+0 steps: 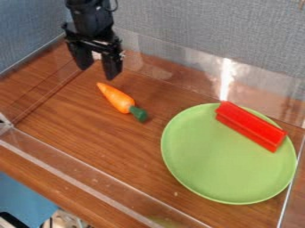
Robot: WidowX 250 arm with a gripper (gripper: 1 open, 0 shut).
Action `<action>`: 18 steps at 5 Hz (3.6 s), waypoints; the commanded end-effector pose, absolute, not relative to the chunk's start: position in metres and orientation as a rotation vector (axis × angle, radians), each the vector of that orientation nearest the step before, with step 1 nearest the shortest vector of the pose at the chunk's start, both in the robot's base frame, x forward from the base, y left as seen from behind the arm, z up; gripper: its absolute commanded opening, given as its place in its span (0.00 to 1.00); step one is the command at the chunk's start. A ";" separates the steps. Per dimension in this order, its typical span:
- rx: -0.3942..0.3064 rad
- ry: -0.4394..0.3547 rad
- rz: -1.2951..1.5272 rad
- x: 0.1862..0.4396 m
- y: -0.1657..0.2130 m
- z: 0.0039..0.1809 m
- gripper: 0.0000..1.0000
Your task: Put the carrot on the left side
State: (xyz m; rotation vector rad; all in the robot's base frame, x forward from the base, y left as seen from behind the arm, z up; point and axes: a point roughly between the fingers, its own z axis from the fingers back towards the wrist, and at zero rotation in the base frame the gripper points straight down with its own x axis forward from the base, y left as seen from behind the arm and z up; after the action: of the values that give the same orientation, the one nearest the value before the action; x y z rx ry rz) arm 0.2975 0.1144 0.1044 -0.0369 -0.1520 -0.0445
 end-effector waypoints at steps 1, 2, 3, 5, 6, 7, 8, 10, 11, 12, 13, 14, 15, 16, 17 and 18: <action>-0.020 -0.177 -0.012 0.301 0.123 0.122 1.00; -0.028 -0.175 0.021 0.307 0.120 0.130 1.00; -0.044 -0.166 0.023 0.307 0.119 0.129 1.00; -0.067 -0.152 0.019 0.306 0.119 0.127 1.00; -0.071 -0.148 0.039 0.303 0.124 0.130 1.00; -0.081 -0.143 -0.002 0.302 0.142 0.127 1.00; -0.092 -0.135 -0.062 0.298 0.139 0.128 1.00; -0.115 -0.125 -0.136 0.294 0.112 0.129 1.00; -0.109 -0.134 -0.148 0.293 0.089 0.133 1.00; -0.098 -0.149 -0.088 0.300 0.088 0.136 1.00; -0.083 -0.149 -0.032 0.301 0.096 0.134 1.00; -0.070 -0.149 0.022 0.304 0.112 0.126 1.00; -0.058 -0.148 0.072 0.306 0.127 0.117 1.00; -0.051 -0.158 0.104 0.310 0.134 0.116 1.00; -0.064 -0.162 0.049 0.309 0.110 0.126 1.00; -0.072 -0.174 -0.014 0.308 0.085 0.139 1.00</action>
State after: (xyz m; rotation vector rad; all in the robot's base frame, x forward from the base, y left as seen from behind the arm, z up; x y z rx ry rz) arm 0.3076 0.0840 0.1211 -0.0933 -0.1188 -0.0159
